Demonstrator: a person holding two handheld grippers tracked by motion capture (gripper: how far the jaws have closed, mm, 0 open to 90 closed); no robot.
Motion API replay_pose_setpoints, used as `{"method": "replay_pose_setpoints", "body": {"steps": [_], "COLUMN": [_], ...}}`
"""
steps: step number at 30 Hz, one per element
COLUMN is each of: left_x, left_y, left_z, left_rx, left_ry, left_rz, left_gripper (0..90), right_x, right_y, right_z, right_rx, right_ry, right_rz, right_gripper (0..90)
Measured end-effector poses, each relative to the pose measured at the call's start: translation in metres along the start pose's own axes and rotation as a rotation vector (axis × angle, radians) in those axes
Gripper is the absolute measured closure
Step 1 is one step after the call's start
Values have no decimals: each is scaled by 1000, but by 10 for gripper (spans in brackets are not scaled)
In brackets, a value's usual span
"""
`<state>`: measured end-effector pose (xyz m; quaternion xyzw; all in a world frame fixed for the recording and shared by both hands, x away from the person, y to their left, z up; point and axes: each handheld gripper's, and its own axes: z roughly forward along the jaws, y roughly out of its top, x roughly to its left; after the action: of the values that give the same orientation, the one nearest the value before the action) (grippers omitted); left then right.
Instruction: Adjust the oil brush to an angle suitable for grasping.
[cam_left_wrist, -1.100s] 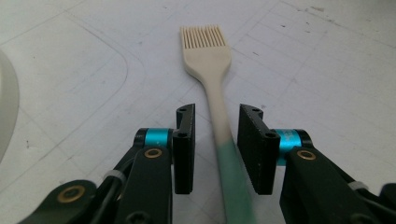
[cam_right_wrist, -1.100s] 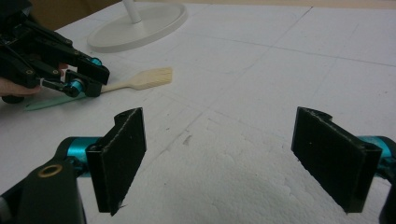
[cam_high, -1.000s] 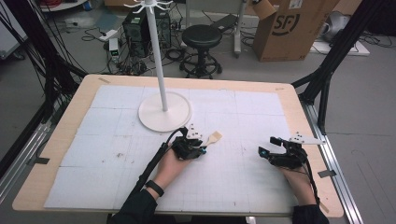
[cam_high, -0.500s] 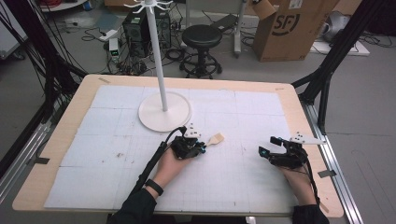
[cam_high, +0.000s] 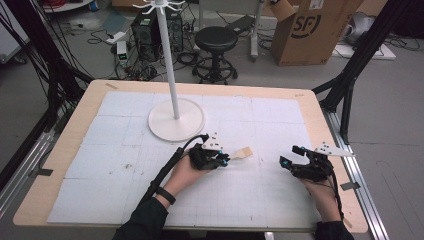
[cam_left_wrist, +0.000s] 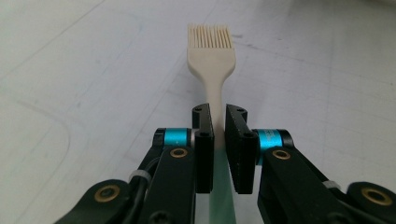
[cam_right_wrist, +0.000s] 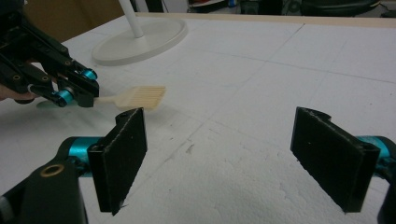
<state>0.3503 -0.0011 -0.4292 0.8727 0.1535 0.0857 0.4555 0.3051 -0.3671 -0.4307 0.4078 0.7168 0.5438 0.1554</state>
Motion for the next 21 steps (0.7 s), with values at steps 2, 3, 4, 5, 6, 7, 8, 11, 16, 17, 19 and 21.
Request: {"method": "replay_pose_setpoints", "body": {"steps": [2,3,4,5,6,7,8,11,16,17,19,21], "left_x": [0,0,1,4,6,6,9,15,7,4,0,-3], "left_y": [4,4,5,6,5,5,4,2,8,11,15,16], "left_z": [5,5,7,8,8,8,8,9,18,21,27,34], "left_rx": [27,27,43,37,27,27,27,13,42,54,54,62], "left_ry": [-35,-35,-39,-64,-81,-81,-85,-115,-157,-169,-185,-201], "left_rz": [40,40,60,74,71,71,73,85,142,160,179,189], "left_gripper": [822,822,822,822,822,822,822,823,822,822,822,822], "right_x": [1,1,1,2,2,2,2,2,2,2,2,2], "right_y": [0,0,0,0,0,0,0,0,0,0,0,0], "right_z": [-2,-2,-2,-2,-3,-3,-3,-3,-2,-3,-3,-4], "right_rx": [-2,-2,-1,0,-1,-1,0,-2,0,0,1,-2], "right_ry": [1,-1,0,0,0,0,1,3,2,2,1,2], "right_rz": [0,-5,-6,-5,-7,-5,-4,-2,-7,-6,-6,-7], "right_gripper": [181,182,182,182,182,181,182,182,182,182,182,182]}}
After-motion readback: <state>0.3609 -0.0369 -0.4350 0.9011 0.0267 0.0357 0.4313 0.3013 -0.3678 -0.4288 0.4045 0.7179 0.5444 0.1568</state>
